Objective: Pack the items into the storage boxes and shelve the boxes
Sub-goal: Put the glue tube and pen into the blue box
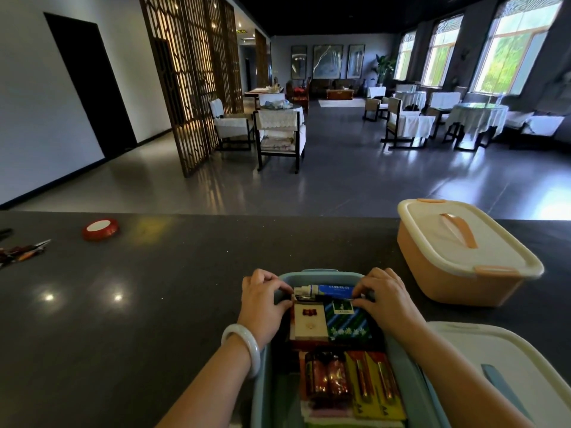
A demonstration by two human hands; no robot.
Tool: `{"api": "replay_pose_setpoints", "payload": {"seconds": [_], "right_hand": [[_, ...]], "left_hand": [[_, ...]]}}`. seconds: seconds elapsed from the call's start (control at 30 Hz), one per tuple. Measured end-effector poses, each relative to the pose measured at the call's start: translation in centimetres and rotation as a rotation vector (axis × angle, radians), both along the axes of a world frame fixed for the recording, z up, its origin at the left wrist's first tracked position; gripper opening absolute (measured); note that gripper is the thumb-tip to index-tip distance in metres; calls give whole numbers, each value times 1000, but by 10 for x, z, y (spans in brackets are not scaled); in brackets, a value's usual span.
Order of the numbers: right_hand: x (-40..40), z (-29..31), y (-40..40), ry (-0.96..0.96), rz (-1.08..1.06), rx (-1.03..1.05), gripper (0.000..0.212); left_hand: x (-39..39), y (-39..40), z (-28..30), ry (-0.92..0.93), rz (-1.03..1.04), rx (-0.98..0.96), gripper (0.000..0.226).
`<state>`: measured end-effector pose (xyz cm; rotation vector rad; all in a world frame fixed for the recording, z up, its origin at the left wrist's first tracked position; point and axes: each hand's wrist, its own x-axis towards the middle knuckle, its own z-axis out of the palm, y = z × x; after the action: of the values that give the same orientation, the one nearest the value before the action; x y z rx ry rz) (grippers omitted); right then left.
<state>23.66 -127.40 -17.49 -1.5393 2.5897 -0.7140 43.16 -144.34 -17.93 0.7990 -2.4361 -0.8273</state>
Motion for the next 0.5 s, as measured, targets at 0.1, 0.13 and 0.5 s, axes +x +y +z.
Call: {"api": "replay_pose_setpoints", "payload": {"seconds": [0.1, 0.13, 0.5], "right_hand": [[1, 2, 0, 1, 6, 12, 18], [1, 3, 0, 2, 10, 18, 18], [1, 14, 1, -4, 21, 66, 18]], "left_hand": [[0, 0, 0, 0, 5, 6, 17], [-1, 0, -1, -1, 6, 3, 17], [0, -3, 1, -74, -47, -103, 18]]}}
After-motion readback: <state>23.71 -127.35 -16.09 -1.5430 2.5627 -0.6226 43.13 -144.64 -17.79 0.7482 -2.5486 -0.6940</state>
